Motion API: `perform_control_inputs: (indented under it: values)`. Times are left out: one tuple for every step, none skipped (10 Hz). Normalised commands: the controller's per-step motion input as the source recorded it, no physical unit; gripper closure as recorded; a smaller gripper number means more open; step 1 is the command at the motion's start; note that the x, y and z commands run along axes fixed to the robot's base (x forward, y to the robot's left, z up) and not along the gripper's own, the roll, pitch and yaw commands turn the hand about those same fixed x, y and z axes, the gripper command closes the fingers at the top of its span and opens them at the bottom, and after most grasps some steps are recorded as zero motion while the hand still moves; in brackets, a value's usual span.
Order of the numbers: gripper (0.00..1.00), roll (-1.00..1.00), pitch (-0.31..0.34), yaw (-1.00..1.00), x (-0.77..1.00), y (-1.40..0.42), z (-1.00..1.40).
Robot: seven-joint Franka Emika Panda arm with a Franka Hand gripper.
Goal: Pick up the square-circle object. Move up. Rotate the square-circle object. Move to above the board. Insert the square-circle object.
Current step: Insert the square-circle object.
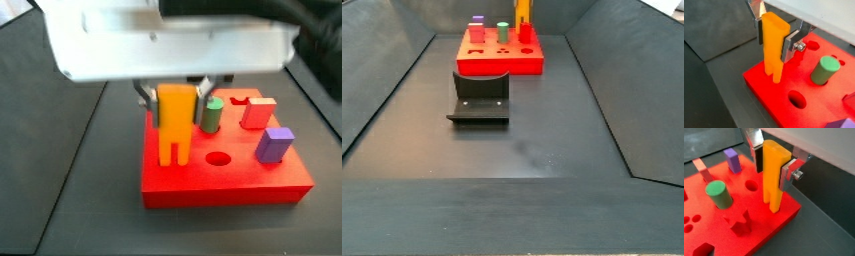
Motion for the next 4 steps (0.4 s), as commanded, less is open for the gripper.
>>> perform_control_inputs:
  values:
    - [1.00,0.00,0.000,-0.01,0.16,0.00,-0.51]
    - [1.00,0.00,-0.016,0.00,0.03,0.00,-0.29]
    - [1.00,-0.13,-0.076,0.00,0.00,0.06,-0.17]
    - [1.00,0.00,0.000,0.00,0.00,0.00,0.00]
